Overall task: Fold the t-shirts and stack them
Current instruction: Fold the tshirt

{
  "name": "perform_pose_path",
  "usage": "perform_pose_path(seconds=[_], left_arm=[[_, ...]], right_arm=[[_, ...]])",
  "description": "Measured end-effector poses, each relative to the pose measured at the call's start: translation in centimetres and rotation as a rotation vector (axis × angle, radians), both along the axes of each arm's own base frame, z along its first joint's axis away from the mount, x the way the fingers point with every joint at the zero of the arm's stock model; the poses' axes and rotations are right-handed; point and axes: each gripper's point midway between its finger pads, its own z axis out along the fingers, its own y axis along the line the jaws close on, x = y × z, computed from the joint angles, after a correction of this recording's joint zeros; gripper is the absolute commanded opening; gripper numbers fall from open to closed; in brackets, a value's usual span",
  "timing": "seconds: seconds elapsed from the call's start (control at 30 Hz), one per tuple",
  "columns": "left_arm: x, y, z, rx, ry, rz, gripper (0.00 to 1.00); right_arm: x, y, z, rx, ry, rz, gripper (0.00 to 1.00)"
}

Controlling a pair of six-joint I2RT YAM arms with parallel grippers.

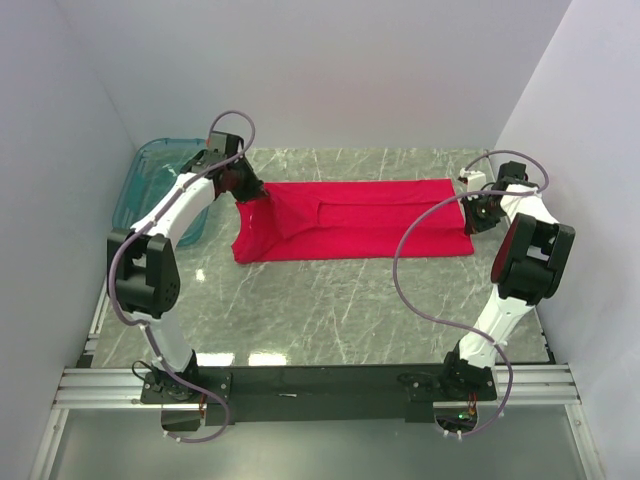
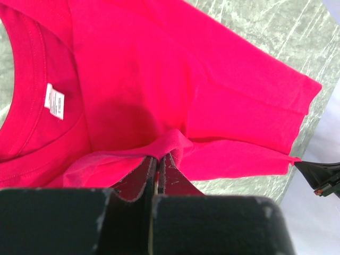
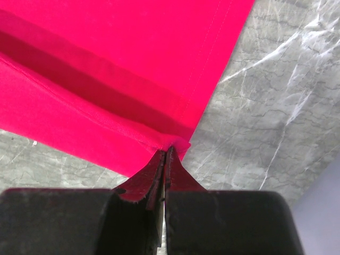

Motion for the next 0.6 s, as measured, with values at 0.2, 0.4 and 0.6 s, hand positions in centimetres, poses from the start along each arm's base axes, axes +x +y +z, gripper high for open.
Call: perform_pose_path(seconds=[0.2,0.4,0.6], left_arm=[[0.9,-0.1,0.2,0.002,-0.002,-0.001,0.00],[1.8,-0.1,0.0,0.010,0.000,-0.005,0.00],[1.6,0.1,-0.4,0.018,0.015,-0.008,0.00]], right_arm=[[-0.1,-0.1,-0.2,-0.002,0.009,-0.009,0.00],[-0.1,-0.1,-0.3,-0.005,0.011,-0.009,0.00],[0.0,-0.2,-0.7,-0.004,0.021,-0.013,0.00]])
